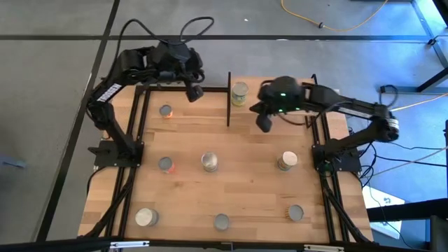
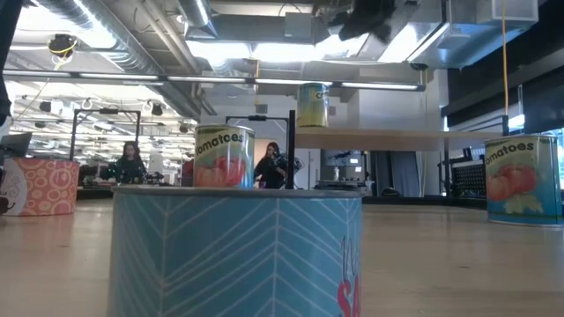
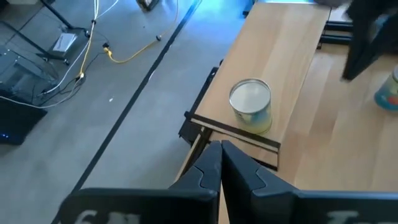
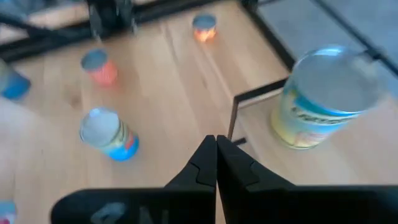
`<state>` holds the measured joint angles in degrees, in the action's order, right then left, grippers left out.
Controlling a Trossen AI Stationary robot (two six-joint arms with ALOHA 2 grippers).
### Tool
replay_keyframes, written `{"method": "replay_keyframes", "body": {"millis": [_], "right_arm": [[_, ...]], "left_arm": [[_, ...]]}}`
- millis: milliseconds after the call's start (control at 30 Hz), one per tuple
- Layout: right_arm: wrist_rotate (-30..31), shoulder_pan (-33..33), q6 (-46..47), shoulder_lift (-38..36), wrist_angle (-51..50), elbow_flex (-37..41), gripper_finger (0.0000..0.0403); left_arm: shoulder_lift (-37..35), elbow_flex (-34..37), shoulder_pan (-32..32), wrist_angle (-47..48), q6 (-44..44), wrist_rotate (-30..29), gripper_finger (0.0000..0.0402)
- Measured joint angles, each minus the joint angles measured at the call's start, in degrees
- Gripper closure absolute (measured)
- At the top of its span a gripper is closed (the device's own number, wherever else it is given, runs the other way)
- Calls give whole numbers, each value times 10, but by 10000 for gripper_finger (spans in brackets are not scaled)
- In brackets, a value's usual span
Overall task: Pick and place cans onto a shelf
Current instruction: Put the canned carrots on the shelf
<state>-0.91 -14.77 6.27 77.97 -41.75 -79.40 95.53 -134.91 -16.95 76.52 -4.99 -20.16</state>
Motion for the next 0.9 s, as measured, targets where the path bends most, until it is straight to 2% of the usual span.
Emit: {"method": "replay_keyframes", "body": {"millis": [400, 600, 900], "right_arm": [[-2, -47, -86, 126, 58, 0, 398], [40, -62, -100, 147, 68, 0, 397], [44, -87, -142, 149, 105, 0, 397]], "left_arm": [[-19, 0, 0, 25, 1, -4, 401], [-19, 0, 0, 25, 1, -3, 401], [-19, 0, -5, 26, -1, -4, 401]]}}
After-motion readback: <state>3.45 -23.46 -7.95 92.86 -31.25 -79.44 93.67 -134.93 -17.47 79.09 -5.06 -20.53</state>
